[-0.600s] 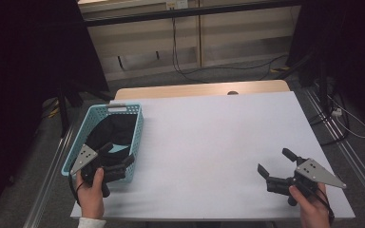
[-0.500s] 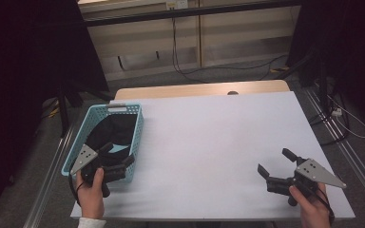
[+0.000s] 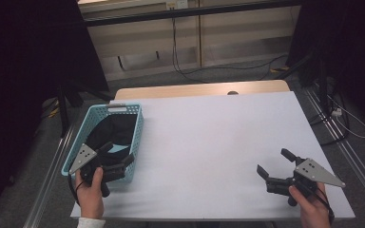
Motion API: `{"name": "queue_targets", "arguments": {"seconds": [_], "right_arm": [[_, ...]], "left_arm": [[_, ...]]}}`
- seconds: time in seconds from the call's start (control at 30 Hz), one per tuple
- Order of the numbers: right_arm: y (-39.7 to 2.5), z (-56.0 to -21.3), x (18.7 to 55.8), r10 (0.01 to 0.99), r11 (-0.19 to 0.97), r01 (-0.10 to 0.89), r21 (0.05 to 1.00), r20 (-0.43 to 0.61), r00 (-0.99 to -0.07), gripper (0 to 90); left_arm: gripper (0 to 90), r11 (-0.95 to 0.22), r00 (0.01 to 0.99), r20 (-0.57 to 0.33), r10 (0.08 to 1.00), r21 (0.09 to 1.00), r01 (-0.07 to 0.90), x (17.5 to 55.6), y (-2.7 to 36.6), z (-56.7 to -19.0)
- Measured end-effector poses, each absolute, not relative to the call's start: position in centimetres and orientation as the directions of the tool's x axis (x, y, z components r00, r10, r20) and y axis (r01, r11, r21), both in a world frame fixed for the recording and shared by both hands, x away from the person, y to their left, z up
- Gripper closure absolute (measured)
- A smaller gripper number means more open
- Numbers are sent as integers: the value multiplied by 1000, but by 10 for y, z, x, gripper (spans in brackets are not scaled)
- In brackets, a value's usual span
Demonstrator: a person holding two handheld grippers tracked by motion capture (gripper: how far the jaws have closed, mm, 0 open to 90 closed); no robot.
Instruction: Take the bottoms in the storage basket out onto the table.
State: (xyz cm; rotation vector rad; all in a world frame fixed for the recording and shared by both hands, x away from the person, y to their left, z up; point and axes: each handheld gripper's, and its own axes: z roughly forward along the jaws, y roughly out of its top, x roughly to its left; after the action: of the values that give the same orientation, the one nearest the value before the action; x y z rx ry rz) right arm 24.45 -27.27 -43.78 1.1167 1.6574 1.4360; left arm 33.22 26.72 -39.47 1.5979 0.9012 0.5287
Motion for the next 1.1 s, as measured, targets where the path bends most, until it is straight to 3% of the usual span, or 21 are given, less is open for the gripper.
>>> {"name": "queue_targets", "arguments": {"seconds": [0.57, 1.1], "right_arm": [[-270, -439, 244, 908, 35, 188, 982, 48, -417, 0], [-268, -439, 244, 903, 48, 191, 980, 39, -429, 0]], "left_arm": [[24, -3, 615, -161, 772, 967, 256, 338, 263, -380], [23, -34, 613, -129, 779, 968, 247, 353, 274, -365]]}}
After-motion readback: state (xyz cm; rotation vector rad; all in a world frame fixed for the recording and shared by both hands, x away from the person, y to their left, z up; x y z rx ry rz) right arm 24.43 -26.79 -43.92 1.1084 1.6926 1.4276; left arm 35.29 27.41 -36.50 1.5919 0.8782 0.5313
